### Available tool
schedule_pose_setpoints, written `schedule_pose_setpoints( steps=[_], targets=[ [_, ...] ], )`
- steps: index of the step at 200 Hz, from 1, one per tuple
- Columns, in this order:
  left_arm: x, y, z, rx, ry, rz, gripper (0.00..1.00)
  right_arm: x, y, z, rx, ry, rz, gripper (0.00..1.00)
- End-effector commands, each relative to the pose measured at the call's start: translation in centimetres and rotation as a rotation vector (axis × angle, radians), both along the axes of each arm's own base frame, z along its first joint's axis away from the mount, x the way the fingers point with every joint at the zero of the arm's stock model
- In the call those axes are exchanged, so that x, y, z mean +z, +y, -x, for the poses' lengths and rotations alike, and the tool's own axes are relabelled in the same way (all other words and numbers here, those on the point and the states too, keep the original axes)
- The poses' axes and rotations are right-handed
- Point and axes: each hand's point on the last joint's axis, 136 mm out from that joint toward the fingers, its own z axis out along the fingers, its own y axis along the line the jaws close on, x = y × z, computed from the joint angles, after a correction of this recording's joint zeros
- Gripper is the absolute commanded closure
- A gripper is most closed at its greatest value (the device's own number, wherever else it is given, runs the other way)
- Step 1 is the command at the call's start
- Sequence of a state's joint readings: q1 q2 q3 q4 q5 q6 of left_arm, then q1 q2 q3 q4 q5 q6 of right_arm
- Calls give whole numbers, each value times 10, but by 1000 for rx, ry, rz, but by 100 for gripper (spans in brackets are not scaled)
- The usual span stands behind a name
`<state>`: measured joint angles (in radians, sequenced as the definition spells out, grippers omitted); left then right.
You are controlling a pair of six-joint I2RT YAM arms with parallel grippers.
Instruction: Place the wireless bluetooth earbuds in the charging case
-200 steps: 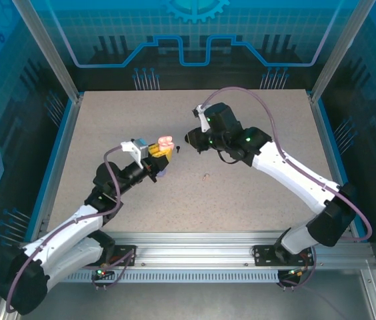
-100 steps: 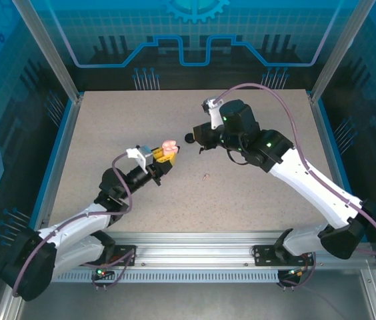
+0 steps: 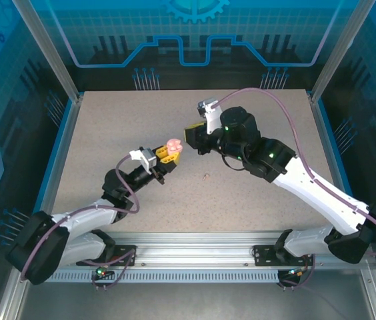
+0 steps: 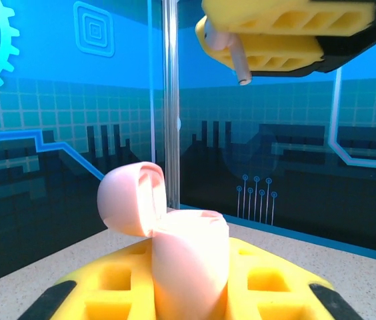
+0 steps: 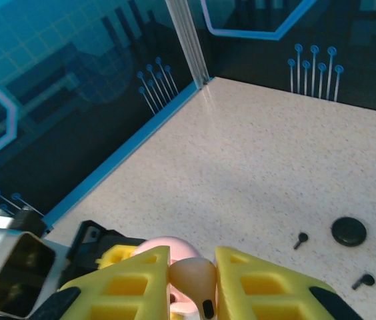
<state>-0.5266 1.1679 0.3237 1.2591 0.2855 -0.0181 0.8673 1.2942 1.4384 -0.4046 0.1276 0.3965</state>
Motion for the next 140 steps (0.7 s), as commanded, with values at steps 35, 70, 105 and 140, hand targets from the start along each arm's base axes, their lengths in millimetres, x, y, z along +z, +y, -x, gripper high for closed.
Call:
schedule_pose_setpoints(
  steps=[35, 70, 105, 140],
  targets=[
    [32, -9, 4, -22, -165, 21, 100, 9, 18, 14, -17, -147, -93, 79],
    [31, -14, 0, -24, -180, 1, 100, 3, 18, 12, -44, -182, -128, 79],
    [26, -17, -2, -33, -174, -12, 100, 5, 17, 12, -57, -189, -147, 79],
    [23, -21, -3, -46, -165, -16, 100, 8, 16, 14, -57, -192, -163, 79]
  ],
)
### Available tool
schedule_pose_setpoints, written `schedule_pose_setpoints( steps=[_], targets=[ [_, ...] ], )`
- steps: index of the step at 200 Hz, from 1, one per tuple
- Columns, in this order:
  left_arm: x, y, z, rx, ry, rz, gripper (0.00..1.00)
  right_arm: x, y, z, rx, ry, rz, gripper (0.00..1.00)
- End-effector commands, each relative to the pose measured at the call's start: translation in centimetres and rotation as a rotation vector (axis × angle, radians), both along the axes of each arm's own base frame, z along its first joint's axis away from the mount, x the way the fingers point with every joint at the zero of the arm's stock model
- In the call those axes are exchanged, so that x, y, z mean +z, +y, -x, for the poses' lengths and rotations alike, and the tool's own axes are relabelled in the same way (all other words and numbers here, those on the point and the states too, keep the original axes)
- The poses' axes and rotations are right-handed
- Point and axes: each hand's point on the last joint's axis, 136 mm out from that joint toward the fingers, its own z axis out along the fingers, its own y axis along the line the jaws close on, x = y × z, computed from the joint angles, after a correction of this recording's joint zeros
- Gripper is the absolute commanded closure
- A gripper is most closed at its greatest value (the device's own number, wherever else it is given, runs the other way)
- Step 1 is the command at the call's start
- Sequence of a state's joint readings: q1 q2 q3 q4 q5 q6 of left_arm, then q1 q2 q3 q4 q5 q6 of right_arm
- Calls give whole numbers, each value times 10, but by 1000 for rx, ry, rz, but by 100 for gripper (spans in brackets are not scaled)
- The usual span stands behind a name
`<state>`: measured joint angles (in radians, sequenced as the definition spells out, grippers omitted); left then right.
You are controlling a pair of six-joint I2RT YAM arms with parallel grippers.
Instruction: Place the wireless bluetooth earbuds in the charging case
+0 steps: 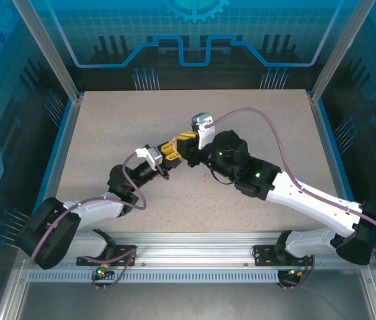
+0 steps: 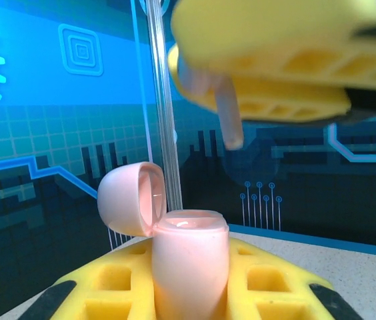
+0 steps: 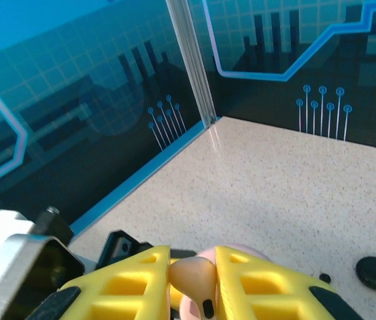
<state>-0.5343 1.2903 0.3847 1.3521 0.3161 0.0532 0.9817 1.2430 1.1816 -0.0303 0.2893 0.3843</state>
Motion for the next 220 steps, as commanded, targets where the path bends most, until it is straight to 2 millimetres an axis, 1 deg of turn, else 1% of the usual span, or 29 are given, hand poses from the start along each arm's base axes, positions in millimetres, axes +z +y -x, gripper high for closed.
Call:
schedule_pose_setpoints(
  steps=[1, 27, 73, 117, 162, 220],
  targets=[
    [18, -6, 7, -33, -77, 15, 100, 22, -6, 5, -15, -50, -62, 79],
    [21, -6, 8, -38, -80, 20, 100, 22, -5, 4, -16, -49, -68, 79],
    [25, -8, 9, -47, -85, 28, 100, 9, -1, 1, -17, -24, -63, 79],
    [27, -9, 10, -48, -86, 32, 100, 2, 0, 1, -17, -4, -67, 79],
    [28, -9, 9, -50, -87, 36, 100, -11, 0, -1, -22, 19, -59, 80],
    [29, -10, 9, -52, -86, 39, 100, -20, 0, -3, -20, 45, -52, 81]
  ],
)
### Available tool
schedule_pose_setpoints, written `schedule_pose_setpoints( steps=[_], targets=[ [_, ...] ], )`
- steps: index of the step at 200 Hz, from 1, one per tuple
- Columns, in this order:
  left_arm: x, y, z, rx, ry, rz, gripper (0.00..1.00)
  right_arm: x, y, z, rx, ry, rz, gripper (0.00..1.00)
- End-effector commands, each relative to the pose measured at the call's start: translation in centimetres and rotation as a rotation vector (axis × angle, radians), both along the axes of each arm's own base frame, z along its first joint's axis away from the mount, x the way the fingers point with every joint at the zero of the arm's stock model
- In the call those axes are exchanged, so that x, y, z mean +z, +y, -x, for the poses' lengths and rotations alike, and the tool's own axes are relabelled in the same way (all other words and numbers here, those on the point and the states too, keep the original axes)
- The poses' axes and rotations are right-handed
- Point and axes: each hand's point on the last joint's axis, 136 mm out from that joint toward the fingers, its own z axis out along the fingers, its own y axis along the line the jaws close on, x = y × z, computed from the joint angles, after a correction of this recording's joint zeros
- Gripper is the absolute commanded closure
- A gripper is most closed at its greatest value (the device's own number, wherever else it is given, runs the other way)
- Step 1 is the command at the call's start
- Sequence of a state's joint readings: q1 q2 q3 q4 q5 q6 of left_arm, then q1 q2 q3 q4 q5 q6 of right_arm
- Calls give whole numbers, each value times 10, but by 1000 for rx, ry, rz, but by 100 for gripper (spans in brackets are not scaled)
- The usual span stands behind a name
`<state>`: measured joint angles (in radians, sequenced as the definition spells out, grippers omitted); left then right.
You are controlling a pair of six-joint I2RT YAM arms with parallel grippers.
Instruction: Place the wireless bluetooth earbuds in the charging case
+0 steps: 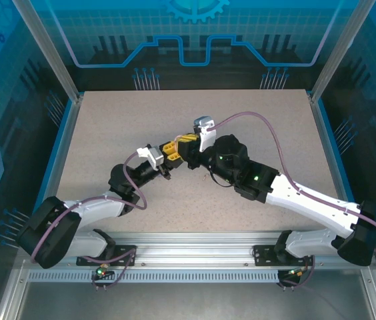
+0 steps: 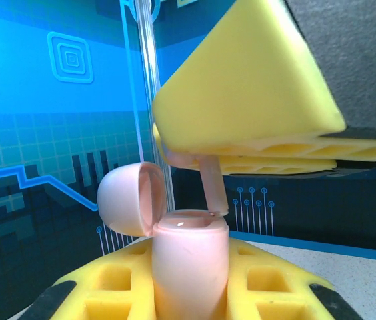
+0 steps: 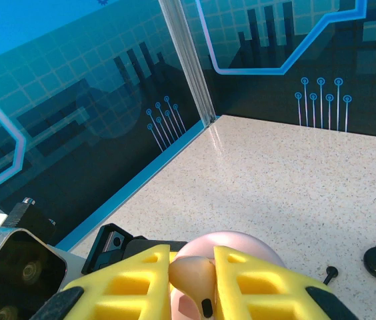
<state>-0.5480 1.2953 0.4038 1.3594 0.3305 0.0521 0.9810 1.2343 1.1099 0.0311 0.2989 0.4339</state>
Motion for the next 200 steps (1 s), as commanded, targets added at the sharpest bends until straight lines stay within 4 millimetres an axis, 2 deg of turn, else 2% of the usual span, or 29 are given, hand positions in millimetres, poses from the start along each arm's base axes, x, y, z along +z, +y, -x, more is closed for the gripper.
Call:
schedule_pose_setpoints(
  steps=[1, 71, 151, 162, 172, 200],
  targets=[
    [22, -4, 5, -25, -66, 33, 100, -3, 2, -2, -1, 11, -19, 81],
    [26, -3, 7, -31, -74, 39, 100, -18, 1, -6, 0, 50, -12, 83],
    [29, -1, 6, -20, -67, 54, 100, -32, 8, -3, 69, 83, 35, 81],
    [27, -1, 5, -19, -61, 53, 100, -33, 7, -2, 67, 90, 36, 77],
    [26, -1, 5, -17, -58, 53, 100, -30, 6, -2, 61, 89, 30, 69],
    [19, 0, 2, -6, -40, 47, 100, -5, -2, -6, 28, 69, 5, 47]
  ],
)
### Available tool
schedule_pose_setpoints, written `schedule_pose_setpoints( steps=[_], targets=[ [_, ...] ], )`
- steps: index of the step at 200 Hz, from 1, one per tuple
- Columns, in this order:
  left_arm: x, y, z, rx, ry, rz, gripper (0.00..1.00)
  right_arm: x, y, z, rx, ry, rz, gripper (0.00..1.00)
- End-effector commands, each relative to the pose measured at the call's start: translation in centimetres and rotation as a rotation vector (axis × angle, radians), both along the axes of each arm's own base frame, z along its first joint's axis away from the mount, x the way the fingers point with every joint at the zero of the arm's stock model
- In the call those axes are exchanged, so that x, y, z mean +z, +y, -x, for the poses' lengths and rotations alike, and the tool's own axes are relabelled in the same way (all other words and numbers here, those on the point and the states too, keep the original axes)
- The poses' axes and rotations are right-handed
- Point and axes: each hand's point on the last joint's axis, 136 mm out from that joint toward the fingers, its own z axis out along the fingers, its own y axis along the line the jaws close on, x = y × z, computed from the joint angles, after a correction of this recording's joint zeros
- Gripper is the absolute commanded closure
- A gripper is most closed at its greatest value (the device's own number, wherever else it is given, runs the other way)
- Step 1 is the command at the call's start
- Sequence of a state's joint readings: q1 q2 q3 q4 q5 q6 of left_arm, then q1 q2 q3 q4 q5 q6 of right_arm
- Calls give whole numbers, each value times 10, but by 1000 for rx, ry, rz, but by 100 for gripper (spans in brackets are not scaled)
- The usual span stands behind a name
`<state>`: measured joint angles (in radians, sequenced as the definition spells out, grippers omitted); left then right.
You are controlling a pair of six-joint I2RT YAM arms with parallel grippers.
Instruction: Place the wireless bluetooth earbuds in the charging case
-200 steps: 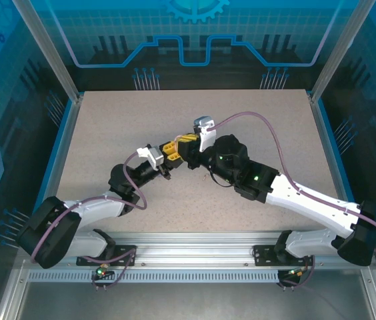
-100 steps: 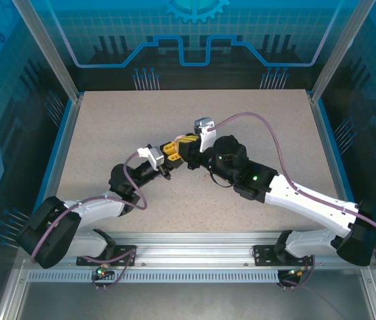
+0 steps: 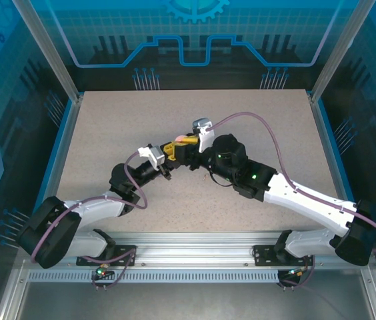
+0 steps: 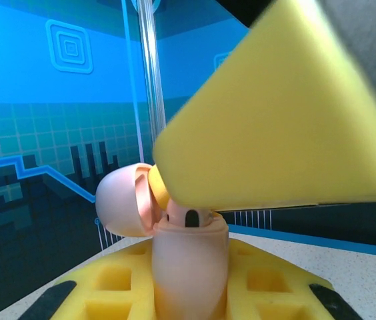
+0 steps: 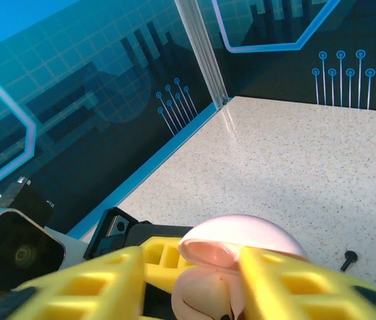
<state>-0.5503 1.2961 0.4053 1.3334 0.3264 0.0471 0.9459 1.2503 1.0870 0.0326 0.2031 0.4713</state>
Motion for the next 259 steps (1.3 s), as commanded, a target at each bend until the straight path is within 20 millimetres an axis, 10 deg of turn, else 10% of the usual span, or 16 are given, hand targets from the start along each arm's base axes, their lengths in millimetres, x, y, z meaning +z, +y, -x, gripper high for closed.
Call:
schedule_pose_setpoints(
  steps=[1, 53, 85, 154, 259],
  targets=[
    [24, 1, 4, -6, -65, 55, 100, 14, -6, -5, -24, 5, 11, 47],
    [16, 3, 1, 12, -41, 51, 100, 80, -32, -7, -80, -53, -40, 33],
    [15, 5, 1, 26, -37, 54, 100, 85, -62, -16, -191, -7, -49, 31],
    [20, 16, 3, 61, -29, 89, 100, -24, -123, -43, -460, 280, 46, 29],
    [15, 24, 6, 75, 23, 126, 100, -169, -114, -65, -658, 699, 199, 30]
  ],
)
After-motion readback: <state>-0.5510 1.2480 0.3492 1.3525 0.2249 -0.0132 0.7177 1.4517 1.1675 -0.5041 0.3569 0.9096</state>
